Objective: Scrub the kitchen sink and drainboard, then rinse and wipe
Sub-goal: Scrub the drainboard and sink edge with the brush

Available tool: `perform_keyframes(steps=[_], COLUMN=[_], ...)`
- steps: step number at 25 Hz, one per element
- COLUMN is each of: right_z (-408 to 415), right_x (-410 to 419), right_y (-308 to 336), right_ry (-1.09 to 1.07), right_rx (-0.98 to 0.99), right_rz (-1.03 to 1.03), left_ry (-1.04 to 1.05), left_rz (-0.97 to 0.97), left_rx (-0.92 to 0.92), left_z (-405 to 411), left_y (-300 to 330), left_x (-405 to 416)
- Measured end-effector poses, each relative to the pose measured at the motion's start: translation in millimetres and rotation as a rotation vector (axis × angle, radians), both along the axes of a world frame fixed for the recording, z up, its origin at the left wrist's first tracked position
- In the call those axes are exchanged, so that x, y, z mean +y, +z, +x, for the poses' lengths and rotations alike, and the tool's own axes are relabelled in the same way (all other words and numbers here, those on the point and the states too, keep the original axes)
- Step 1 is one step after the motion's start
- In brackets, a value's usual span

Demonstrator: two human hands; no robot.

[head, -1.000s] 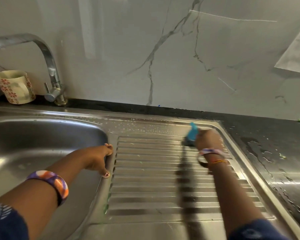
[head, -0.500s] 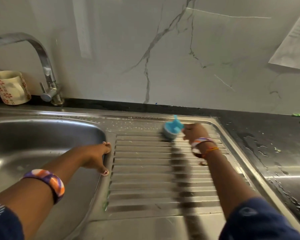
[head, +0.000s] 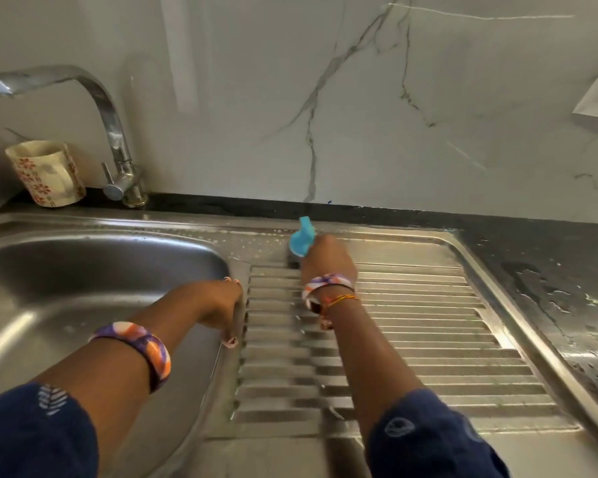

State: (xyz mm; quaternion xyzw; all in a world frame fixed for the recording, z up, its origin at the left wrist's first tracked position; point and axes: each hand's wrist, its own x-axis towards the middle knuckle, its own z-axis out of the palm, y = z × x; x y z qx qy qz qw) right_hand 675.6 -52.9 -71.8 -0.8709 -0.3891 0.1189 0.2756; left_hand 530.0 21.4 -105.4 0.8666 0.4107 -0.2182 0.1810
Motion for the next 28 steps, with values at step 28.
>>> perform_keyframes(steps=[28], right_z=[-7], right_x=[-6], right_y=[-9], right_ry=[0.202], right_rx=[-0.117], right_rz=[0.012], left_ry=[-0.072], left_rz=[0.015], left_rx=[0.008], left_z=[-2], left_y=[-4], left_x=[10])
